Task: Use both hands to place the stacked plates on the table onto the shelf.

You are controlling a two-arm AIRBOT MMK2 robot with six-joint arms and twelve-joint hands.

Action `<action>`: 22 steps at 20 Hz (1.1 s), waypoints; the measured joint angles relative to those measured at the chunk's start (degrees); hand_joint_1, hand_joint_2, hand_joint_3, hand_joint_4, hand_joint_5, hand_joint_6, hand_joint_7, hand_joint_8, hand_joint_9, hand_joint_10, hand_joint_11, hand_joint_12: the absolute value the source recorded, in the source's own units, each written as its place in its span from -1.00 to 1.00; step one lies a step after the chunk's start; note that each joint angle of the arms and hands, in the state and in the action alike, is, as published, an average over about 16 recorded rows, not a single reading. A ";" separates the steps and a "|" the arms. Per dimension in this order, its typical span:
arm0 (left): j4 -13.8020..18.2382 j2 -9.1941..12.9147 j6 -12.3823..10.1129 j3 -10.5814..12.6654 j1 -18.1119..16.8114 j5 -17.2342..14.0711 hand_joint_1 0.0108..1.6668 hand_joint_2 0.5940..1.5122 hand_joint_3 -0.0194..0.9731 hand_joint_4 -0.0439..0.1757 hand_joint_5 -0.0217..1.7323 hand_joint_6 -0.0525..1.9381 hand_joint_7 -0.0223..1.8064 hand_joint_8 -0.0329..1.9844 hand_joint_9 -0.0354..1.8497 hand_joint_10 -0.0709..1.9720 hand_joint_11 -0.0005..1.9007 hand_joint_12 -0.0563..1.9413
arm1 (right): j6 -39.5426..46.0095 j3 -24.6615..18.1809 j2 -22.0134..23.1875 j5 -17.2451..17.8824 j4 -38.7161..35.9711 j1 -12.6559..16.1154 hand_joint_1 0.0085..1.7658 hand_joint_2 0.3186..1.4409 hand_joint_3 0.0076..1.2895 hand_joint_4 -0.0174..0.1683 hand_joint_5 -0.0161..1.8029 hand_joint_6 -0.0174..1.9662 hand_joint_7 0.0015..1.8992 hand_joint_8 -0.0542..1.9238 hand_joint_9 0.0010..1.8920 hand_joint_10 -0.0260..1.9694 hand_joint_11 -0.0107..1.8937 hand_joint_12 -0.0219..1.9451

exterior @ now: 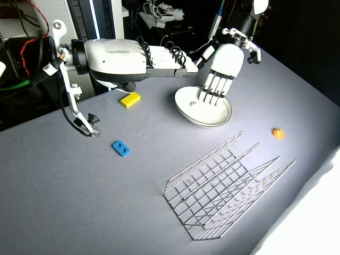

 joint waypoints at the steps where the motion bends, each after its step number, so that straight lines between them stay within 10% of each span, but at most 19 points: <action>1: -0.78 -0.14 -0.01 -0.59 -0.06 0.37 -1.00 0.30 -0.92 -0.68 -0.99 -0.98 -0.98 -0.99 -0.95 -0.92 -0.98 -0.94 | -0.30 0.32 -0.66 -0.65 0.05 0.22 0.00 0.10 -0.99 -0.77 -0.97 -0.97 -0.99 -0.93 -0.98 -0.97 -0.97 -0.99; 22: -6.90 -2.97 0.03 -3.95 -3.20 2.86 -1.00 0.32 -0.92 -0.66 -0.99 -0.98 -0.98 -0.99 -0.95 -0.92 -0.98 -0.94 | -5.31 12.46 -22.27 -15.40 -1.27 3.68 0.12 0.24 -0.99 -0.77 -0.88 -0.97 -0.96 -0.94 -0.97 -0.97 -0.97 -0.73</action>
